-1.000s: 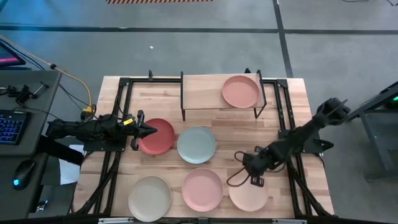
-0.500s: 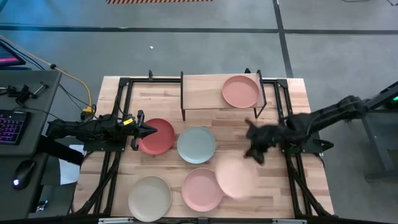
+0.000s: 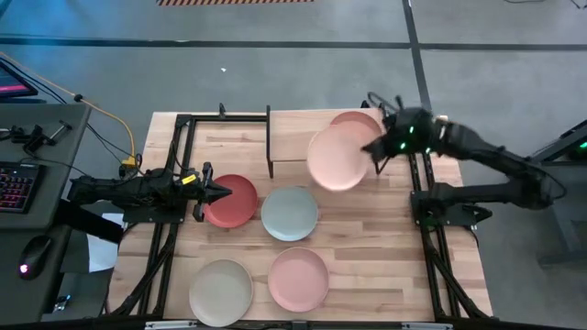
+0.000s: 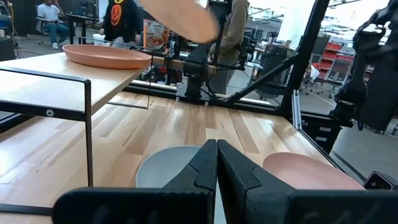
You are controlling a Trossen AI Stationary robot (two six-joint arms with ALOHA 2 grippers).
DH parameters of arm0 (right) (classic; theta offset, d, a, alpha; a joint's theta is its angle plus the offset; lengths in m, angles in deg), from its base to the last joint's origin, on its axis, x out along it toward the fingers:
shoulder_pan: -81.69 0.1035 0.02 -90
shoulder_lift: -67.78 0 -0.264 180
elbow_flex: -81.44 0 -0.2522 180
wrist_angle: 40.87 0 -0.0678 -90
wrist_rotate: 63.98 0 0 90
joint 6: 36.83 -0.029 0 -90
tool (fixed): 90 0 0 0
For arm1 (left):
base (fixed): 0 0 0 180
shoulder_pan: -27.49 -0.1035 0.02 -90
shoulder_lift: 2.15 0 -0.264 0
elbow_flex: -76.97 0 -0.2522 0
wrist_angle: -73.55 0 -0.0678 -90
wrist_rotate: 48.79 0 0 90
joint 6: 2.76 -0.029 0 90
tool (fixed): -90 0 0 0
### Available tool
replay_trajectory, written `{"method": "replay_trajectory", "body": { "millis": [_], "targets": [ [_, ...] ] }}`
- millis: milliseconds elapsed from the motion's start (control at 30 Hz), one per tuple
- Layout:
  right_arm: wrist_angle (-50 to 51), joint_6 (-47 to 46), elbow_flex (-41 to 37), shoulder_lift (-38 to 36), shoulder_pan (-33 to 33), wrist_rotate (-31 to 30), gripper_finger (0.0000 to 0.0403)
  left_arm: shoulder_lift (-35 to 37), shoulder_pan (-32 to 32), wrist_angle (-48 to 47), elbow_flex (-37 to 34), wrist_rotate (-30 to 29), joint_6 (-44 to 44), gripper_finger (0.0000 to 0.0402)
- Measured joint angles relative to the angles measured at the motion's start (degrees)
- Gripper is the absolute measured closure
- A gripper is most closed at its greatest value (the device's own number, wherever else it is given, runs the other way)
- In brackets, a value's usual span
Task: Place and stack plates onto a shelf
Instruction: Stack the white plate into the brown plate
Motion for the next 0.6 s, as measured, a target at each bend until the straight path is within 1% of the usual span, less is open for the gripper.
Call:
{"method": "replay_trajectory", "body": {
  "millis": [100,133,200,333,433,600],
  "targets": [
    [12.2,6.2,8.4,3.2,-5.1,-5.3,0.0403,0.0,0.0,0.0,0.0,0.0,0.0,0.0401],
    [14.6,7.5,10.3,4.3,-6.8,-6.6,0.0403,0.0,0.0,0.0,0.0,0.0,0.0,0.0401],
    [16.1,9.0,12.8,6.4,-10.5,-7.5,0.0403,0.0,0.0,0.0,0.0,0.0,0.0,0.0401],
    [16.6,12.8,14.6,10.0,-17.1,-7.2,0.0403,0.0,0.0,0.0,0.0,0.0,0.0,0.0401],
    [19.4,15.6,14.5,12.1,-21.4,-6.5,0.0403,0.0,0.0,0.0,0.0,0.0,0.0,0.0401],
    [19.1,17.8,14.5,14.6,-25.6,-2.5,0.0403,0.0,0.0,0.0,0.0,0.0,0.0,0.0401]
  ]
}}
